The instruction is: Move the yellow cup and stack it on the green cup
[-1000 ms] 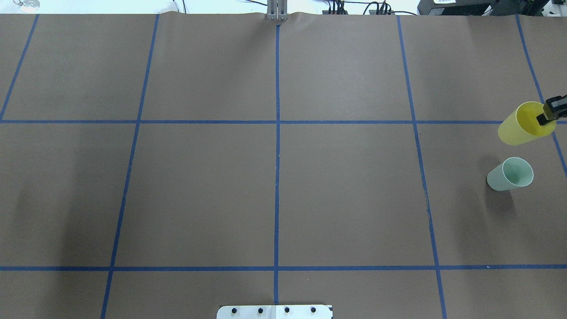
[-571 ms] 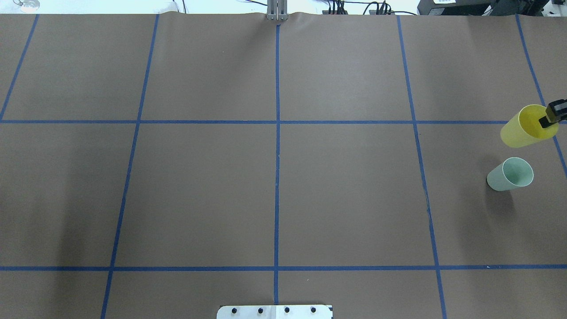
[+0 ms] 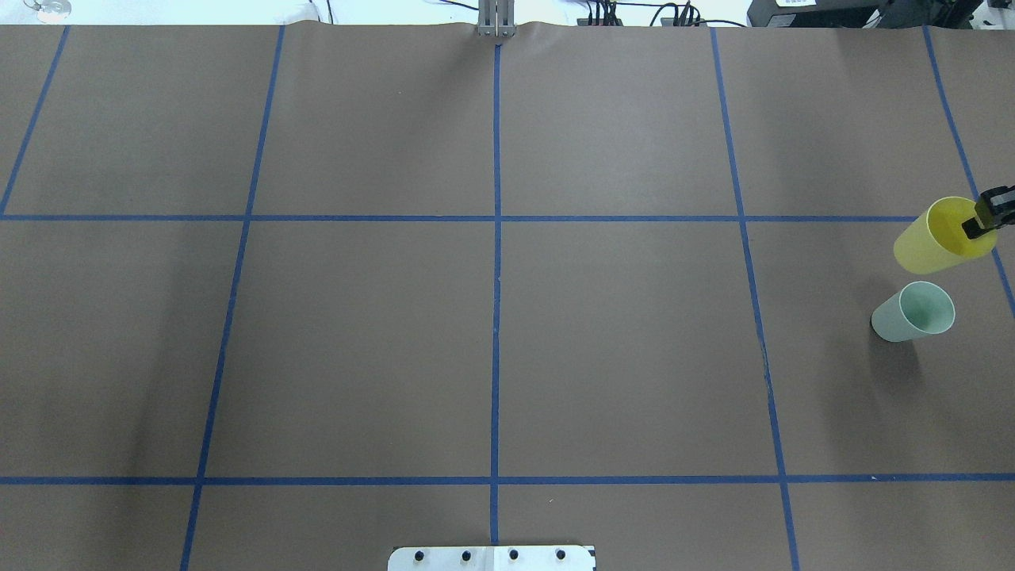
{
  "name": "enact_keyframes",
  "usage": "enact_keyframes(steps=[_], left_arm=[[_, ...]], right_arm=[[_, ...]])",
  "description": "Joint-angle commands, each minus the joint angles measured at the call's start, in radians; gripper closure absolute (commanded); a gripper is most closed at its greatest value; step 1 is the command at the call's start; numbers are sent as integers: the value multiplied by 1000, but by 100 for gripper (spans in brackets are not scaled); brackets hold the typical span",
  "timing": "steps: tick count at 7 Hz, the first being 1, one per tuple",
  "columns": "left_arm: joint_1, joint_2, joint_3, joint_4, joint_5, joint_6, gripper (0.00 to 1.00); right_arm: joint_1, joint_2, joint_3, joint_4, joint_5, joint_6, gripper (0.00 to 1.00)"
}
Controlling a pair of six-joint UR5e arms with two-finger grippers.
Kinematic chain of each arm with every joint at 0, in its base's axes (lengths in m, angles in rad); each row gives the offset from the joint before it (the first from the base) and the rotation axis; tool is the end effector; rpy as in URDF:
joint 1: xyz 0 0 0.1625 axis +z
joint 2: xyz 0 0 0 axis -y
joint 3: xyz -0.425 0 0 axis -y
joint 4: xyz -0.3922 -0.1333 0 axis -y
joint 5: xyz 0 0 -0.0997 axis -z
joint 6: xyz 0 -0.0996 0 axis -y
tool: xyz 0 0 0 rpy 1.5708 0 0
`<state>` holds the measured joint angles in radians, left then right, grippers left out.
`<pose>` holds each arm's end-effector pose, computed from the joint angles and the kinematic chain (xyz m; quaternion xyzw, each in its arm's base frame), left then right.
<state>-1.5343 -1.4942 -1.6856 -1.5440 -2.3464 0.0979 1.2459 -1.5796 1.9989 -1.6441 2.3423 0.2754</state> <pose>-0.0467 -0.4619 0.6412 0.0169 0.3778 0.0643 0.9235 -0.0903 -0.4682 0.4612 0.0428 -0.4012 -0.0873 0.9108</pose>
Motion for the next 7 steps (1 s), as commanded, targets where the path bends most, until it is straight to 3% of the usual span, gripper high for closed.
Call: enact_keyframes(steps=[1,2,7], left_arm=[[-7,2,-78,114,-1,13,0],[-6,0,-78,113,-2,11,0],[-6,0,-85,110,-10,8,0]], right_arm=[[0,-60,-73,143,28,5,100],[0,-82,-127,241,43,11,100],[-2,-171,-137,342,69,18,100]])
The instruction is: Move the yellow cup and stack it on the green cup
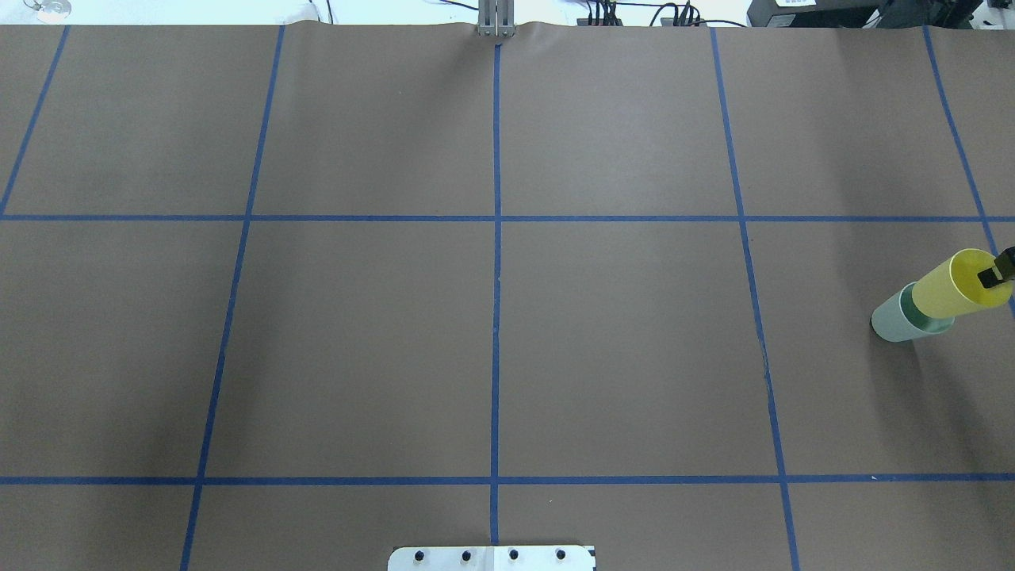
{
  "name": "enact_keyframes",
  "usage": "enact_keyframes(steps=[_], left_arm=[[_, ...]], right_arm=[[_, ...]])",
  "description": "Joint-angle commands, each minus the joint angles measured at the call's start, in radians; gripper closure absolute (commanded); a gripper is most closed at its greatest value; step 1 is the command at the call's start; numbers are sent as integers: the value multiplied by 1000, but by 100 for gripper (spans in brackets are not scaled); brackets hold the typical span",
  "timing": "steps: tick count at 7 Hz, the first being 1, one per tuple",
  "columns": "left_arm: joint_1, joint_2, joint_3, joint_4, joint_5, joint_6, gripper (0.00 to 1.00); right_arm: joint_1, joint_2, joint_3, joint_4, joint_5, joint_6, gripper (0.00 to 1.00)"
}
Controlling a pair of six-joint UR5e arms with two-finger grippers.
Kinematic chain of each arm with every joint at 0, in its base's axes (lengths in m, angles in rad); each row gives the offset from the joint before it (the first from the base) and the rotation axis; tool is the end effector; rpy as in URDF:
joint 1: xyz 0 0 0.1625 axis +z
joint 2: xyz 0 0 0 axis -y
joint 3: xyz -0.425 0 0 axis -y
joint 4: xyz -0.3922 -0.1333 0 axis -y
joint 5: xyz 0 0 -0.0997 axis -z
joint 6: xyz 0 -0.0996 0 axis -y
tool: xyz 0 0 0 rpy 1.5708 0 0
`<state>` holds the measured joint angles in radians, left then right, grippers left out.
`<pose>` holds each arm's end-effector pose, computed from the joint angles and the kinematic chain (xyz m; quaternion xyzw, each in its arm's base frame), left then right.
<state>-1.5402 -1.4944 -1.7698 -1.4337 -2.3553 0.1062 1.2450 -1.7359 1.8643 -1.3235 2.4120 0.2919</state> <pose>-0.0490 -0.4572 0.6102 0.0078 0.3822 0.0604 0.9221 -0.0837 -0.4322 0.5567 0.0405 -0.4340 -0.0914 0.8954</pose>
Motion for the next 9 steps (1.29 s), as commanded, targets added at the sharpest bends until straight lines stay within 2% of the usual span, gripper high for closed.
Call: enact_keyframes(steps=[1,4,5,6,7,9], left_arm=[[0,-1,0,-2,-1,0,0],[0,0,1,-2,4,0,0],[-1,2,1,-2,4,0,0],[-1,2,1,-2,5,0,0],[-1,9,1,-2,5,0,0],[-1,11,0,-2,5,0,0]], right_arm=[[-1,-13,-2,21,-1,1,100],[-4,-4,-4,21,-2,0,100],[-4,4,-8,21,1,1,92],[-6,6,-7,26,-1,1,44],[-6,16,-8,24,-2,1,1],[-6,19,-7,26,-2,-2,0]])
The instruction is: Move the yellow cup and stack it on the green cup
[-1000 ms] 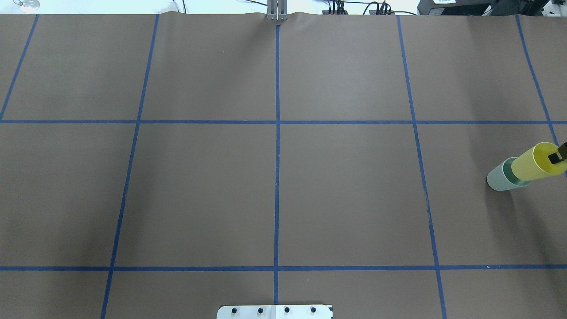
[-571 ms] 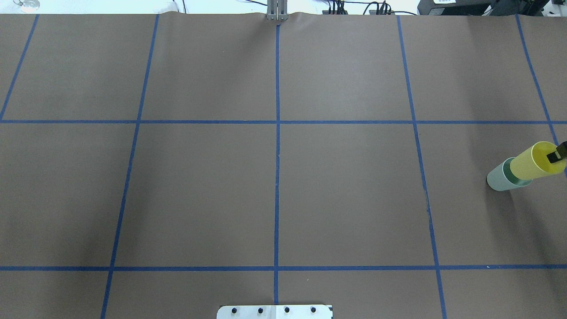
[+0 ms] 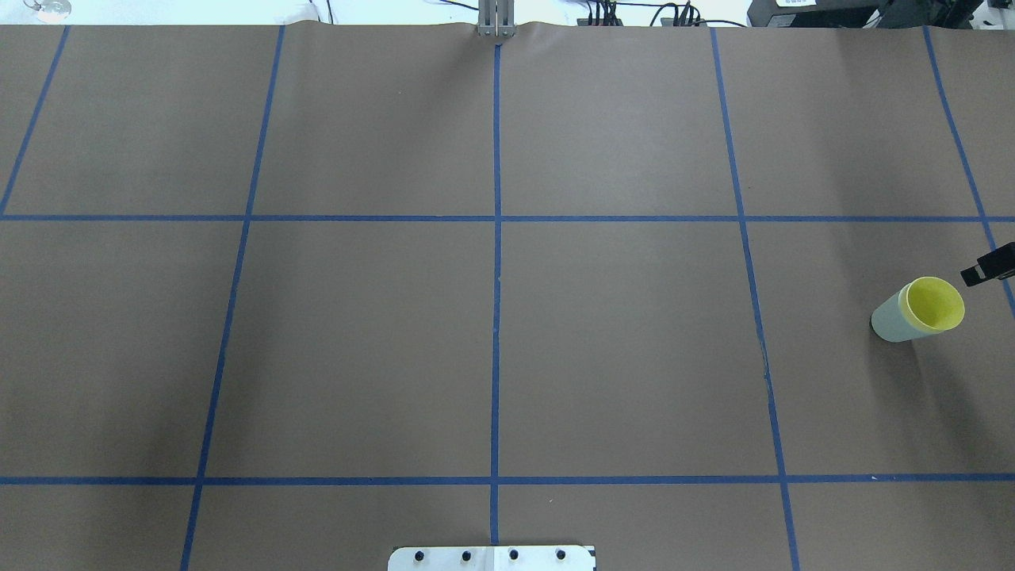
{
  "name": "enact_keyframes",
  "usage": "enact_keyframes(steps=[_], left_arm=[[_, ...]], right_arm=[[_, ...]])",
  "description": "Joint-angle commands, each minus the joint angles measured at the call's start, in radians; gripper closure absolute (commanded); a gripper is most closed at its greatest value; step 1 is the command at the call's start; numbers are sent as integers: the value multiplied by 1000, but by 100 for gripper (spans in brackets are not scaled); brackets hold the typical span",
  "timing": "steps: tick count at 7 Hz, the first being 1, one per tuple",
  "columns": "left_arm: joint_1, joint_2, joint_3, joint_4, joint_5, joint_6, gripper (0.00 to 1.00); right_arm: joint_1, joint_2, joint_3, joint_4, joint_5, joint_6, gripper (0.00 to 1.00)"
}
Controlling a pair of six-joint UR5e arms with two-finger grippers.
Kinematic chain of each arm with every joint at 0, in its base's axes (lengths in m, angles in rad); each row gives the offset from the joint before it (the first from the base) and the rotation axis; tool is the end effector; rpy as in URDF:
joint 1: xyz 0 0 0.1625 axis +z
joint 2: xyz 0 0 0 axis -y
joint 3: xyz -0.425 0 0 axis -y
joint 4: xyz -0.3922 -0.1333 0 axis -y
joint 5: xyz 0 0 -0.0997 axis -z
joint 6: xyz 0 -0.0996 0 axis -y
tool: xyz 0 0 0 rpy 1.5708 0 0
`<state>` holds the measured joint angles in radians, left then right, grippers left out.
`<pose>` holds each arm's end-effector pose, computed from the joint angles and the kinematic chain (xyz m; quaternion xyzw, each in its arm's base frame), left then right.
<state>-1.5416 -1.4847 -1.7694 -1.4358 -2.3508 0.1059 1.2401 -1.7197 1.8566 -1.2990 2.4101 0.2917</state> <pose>-0.0501 -0.4529 0.6149 0.0042 0.3803 0.0582 0.9230 -0.0880 -0.4386 0.5507 0.0543 -0.4365 -0.1001 0.8924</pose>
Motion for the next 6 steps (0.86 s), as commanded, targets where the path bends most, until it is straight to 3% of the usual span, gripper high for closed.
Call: enact_keyframes(steps=[1,3,5,6], left_arm=[[0,3,-1,0,1,0,0],[0,14,1,0,1,0,0],[0,15,1,-3,1,3,0],[0,21,1,-5,1,3,0]], right_arm=[[2,18,0,1,-12,-5,1],[42,23,-4,-12,-78,-9,1],[172,9,-43,-19,-126,-40,0],[250,8,-94,-37,-129,-169,0]])
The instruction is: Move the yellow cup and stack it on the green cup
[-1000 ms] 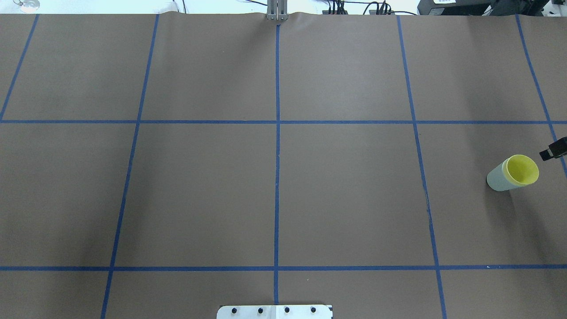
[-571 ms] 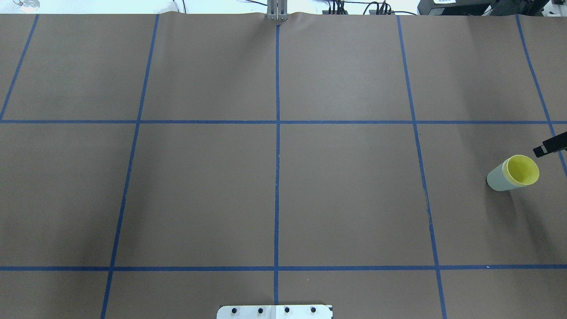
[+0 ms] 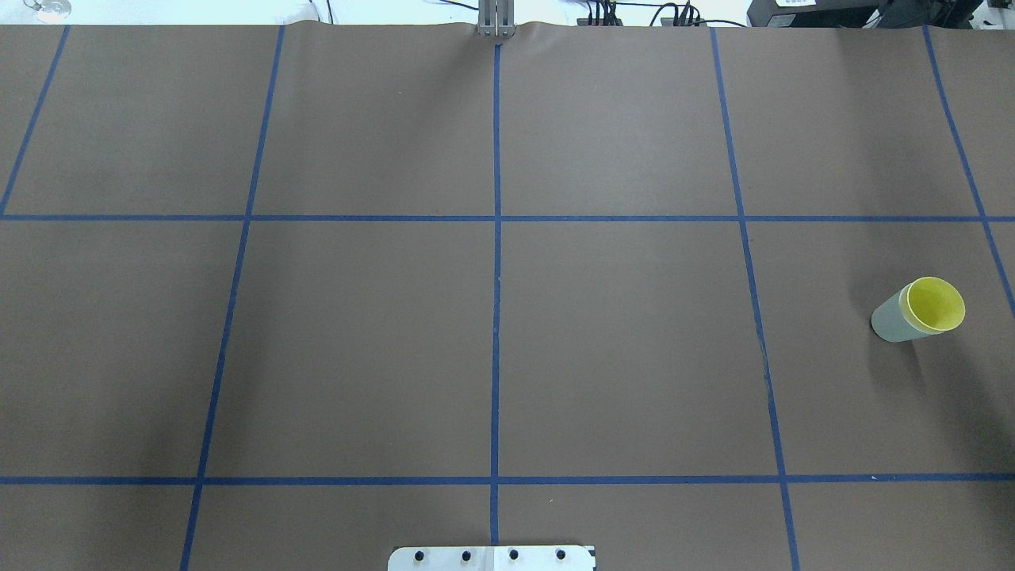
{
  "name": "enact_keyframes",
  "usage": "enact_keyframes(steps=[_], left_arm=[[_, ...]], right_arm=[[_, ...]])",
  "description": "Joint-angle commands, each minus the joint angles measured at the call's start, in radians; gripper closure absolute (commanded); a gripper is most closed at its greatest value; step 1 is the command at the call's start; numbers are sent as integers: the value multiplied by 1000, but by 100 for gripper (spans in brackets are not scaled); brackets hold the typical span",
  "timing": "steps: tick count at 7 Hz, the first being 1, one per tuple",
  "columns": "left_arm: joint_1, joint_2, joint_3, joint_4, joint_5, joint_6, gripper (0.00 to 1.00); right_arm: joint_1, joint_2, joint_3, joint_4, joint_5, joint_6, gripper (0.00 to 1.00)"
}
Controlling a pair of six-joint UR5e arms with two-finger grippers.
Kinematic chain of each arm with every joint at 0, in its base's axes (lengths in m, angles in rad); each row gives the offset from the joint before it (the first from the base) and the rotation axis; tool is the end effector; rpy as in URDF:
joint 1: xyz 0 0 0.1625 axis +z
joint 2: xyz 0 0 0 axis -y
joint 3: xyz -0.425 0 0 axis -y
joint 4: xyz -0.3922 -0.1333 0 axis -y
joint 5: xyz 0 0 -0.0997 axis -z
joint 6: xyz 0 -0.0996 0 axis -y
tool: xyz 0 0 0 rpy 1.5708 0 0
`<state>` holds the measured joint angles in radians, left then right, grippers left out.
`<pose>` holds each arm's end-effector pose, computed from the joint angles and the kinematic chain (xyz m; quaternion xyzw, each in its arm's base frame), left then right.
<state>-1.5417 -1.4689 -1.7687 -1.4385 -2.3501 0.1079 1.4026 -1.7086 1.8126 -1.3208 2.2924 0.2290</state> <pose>-0.0504 -0.4459 0.6221 -0.0018 0.3802 0.0564 0.9232 -0.0090 -0.4561 0.5783 0.0929 -0.3732 -0.0341 0.9225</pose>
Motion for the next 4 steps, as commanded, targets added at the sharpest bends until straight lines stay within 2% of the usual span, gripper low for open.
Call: enact_keyframes(steps=[1,2,4], left_arm=[[0,7,0,-6,0,3,0],[0,10,3,-40,5,4,0],[2,12,14,-56,44,-5,0]], right_arm=[[154,9,-67,-116,-8,-261,0],[180,10,-61,-192,-10,-320,0],[184,-17,-106,-198,-5,-307,0]])
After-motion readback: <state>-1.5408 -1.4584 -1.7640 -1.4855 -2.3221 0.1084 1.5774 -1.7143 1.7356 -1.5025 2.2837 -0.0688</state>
